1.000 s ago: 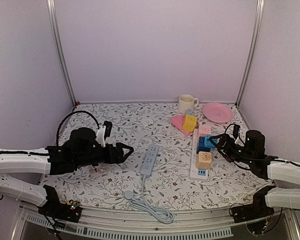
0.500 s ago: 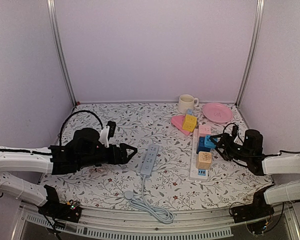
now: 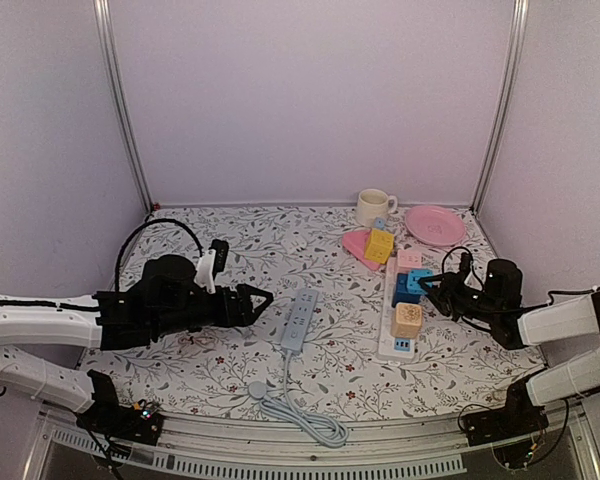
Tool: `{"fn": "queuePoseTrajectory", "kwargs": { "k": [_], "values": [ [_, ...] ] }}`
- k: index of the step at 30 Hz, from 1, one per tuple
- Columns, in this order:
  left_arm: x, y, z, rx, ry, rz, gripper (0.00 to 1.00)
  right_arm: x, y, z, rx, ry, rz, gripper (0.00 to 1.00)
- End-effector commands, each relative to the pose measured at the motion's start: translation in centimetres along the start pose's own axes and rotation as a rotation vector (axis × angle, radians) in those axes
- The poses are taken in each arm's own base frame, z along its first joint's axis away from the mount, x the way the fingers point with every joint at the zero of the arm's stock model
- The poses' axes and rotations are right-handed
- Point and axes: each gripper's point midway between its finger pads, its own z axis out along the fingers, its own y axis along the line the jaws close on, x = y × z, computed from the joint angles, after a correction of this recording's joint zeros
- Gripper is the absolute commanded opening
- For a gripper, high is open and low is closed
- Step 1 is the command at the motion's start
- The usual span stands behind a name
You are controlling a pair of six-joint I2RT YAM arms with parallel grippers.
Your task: Pull the plug off the socket
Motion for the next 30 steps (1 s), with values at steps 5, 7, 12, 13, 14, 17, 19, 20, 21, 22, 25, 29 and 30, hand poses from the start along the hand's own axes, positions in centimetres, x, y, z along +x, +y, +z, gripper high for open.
{"fn": "queuePoseTrajectory", "kwargs": {
  "k": [5,7,12,13,14,17,19,20,21,22,25,29,30],
  "values": [
    [-0.1,-1.0,0.1,0.018,-0.005,-0.001,0.93,0.4,1.9,0.3,-0.106,0.038,-0.003,0.11],
    [-0.1,-1.0,0.1,0.019,-0.005,-0.001,0.93,0.6,2.1,0.2,-0.119,0.043,0.002,0.05],
    [0.0,-1.1,0.3,0.018,-0.002,0.0,0.93,1.4,2.9,0.3,-0.146,0.064,-0.002,0.03],
    [0.1,-1.0,0.3,0.017,0.0,0.0,0.93,1.6,3.3,0.3,-0.154,0.069,-0.008,0.03],
    [0.1,-1.0,0.4,0.016,0.0,-0.002,0.93,1.9,3.5,0.4,-0.16,0.077,-0.013,0.03],
    [0.3,-1.1,0.4,0.019,0.005,-0.003,0.93,2.7,4.5,0.7,-0.18,0.098,-0.027,0.03],
    [0.4,-1.1,0.5,0.018,0.006,-0.003,0.93,3.2,5.2,0.9,-0.194,0.111,-0.036,0.03],
    [0.5,-1.0,0.5,0.017,0.009,-0.003,0.93,3.6,5.6,1.0,-0.203,0.117,-0.042,0.03],
    [0.5,-1.1,0.5,0.018,0.009,-0.003,0.93,3.9,6.0,1.1,-0.207,0.119,-0.043,0.03],
    [0.5,-1.1,0.5,0.018,0.01,-0.003,0.93,4.2,6.4,1.2,-0.216,0.127,-0.049,0.03],
    [0.7,-1.1,0.7,0.017,0.015,-0.001,0.93,5.6,7.5,1.6,-0.235,0.158,-0.062,0.03],
    [1.1,-1.1,1.0,0.02,0.026,-0.002,0.93,7.1,8.7,2.3,-0.255,0.2,-0.078,0.03],
    [1.1,-1.1,1.1,0.021,0.027,-0.002,0.93,7.5,9.0,2.5,-0.26,0.211,-0.082,0.03]
  ]
}}
